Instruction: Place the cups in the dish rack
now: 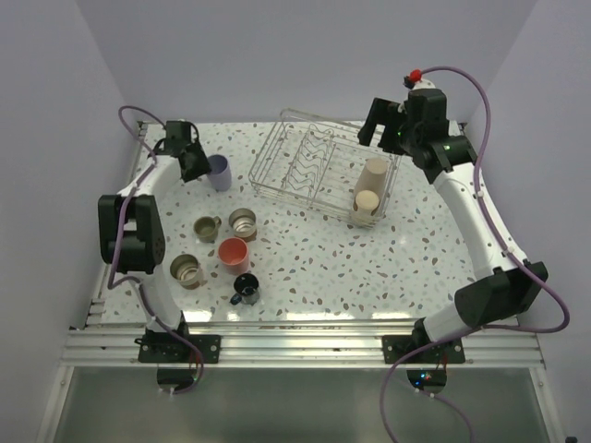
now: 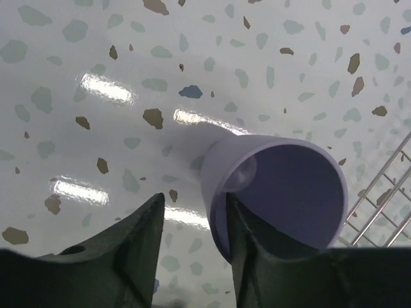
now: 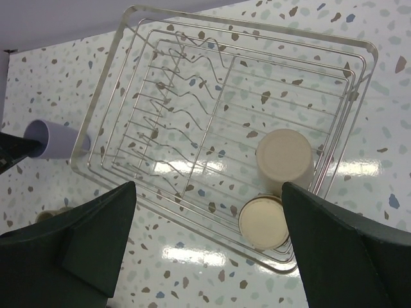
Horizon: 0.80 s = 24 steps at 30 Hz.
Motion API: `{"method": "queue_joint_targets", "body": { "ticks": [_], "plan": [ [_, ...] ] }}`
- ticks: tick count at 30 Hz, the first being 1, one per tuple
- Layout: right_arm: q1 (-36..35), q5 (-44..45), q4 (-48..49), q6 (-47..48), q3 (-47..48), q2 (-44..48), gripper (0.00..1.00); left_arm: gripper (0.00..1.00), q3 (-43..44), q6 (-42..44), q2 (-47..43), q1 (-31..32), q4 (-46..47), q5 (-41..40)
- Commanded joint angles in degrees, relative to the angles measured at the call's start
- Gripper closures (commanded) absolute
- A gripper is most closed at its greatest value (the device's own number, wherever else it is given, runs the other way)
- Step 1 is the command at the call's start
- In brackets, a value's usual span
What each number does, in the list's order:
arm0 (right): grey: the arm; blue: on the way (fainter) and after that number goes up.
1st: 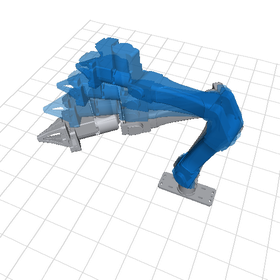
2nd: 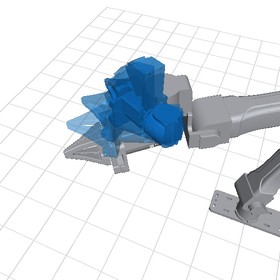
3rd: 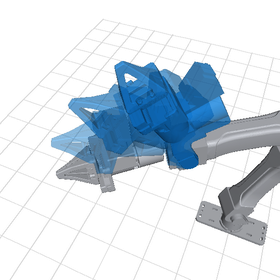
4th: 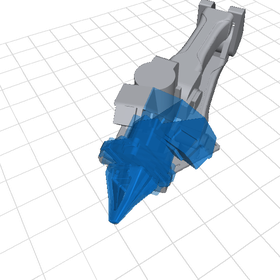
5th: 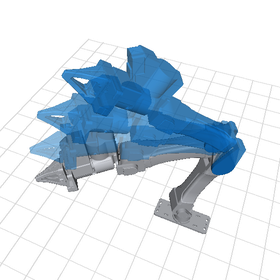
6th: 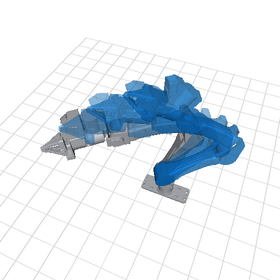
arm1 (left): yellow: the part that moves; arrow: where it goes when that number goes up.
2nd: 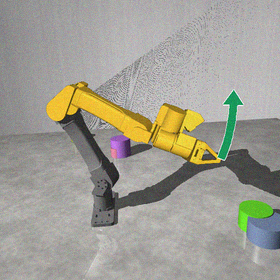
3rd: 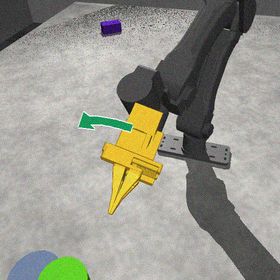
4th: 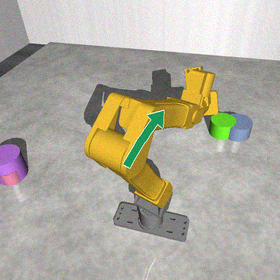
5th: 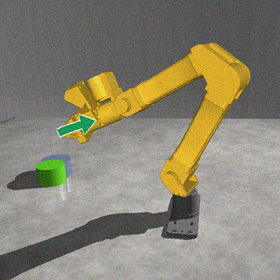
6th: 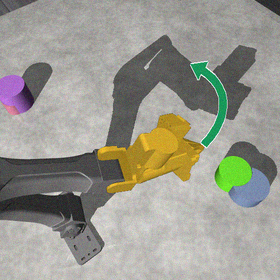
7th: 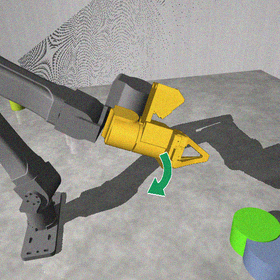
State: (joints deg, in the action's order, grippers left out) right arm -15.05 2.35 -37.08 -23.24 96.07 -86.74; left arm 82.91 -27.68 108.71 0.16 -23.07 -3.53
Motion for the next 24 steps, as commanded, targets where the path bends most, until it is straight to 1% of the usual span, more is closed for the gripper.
{"method": "queue_joint_targets", "body": {
  "ticks": [1,2,4,5,6,7,9,11,12,13,14,16,17,18,19,21,22,23,24],
  "plan": [
    [-0.16,-0.50,-1.15,0.92,2.54,0.61,0.01,0.56,4.26,0.87,1.94,-0.08,3.12,-1.04],
    [-0.16,-0.59,-1.15,0.92,2.89,0.35,0.01,0.68,4.80,1.05,2.47,-0.08,2.94,-1.21],
    [-0.24,-0.94,-1.15,0.92,3.24,-0.27,0.02,0.79,6.46,1.58,3.70,-0.08,2.42,-1.22],
    [-0.16,-1.29,-1.15,0.83,3.59,-0.53,0.02,0.90,7.25,1.84,4.14,-0.08,2.24,-0.87],
    [-0.24,-1.47,-1.15,0.83,3.77,-0.71,0.01,0.98,8.13,2.02,4.58,-0.08,1.37,-0.69],
    [-0.16,-1.73,-1.15,0.75,3.95,-1.15,0.01,1.00,9.88,2.02,5.02,-0.08,0.75,-0.69],
    [-0.16,-2.09,-0.98,0.31,4.82,-1.59,0.02,1.00,10.86,1.58,4.50,-0.08,0.39,0.01],
    [-0.24,-4.54,-0.54,-0.31,6.22,-2.46,0.01,1.00,12.00,0.36,2.40,-0.08,1.00,1.41],
    [-0.24,-7.16,-0.28,-0.57,6.93,-2.90,0.01,1.00,12.09,-0.17,1.52,-0.08,1.79,2.46],
    [-0.24,-8.84,-0.01,-1.01,7.63,-3.43,0.01,1.00,12.10,-0.61,-0.58,-1.47,3.02,3.26],
    [-0.33,-11.12,0.95,-2.32,9.12,-4.48,0.01,1.00,12.01,-1.84,-1.47,-1.40,5.29,6.49],
    [-0.25,-19.01,2.70,-4.87,10.62,-5.89,0.01,1.00,12.18,-3.60,-3.92,-1.48,7.68,9.14],
    [-0.24,-22.27,6.37,-8.80,11.24,-7.29,0.01,1.00,12.10,-5.70,-4.64,-1.48,11.00,12.98],
    [-0.24,-29.17,9.10,-11.45,11.16,-7.91,0.01,1.00,11.49,-6.85,-5.34,-1.48,13.20,15.55],
    [-0.24,-32.46,16.35,-18.00,9.94,-8.61,0.01,1.00,11.13,-8.16,-6.56,-1.48,18.01,20.44],
    [-0.33,-38.36,26.39,-26.28,7.48,-10.37,0.01,1.00,9.91,-12.91,-8.24,-1.40,24.53,24.52],
    [-0.42,-41.43,31.23,-33.20,5.72,-10.90,0.01,1.00,8.16,-14.84,-9.90,-1.39,27.52,26.36],
    [-0.51,-42.42,38.85,-36.05,5.27,-11.60,0.01,1.00,7.62,-18.25,-10.44,-1.39,32.51,29.86],
    [-0.94,-43.12,41.80,-38.34,5.18,-13.09,0.02,1.00,6.92,-20.11,-10.88,-1.48,35.09,31.90]
  ]
}}
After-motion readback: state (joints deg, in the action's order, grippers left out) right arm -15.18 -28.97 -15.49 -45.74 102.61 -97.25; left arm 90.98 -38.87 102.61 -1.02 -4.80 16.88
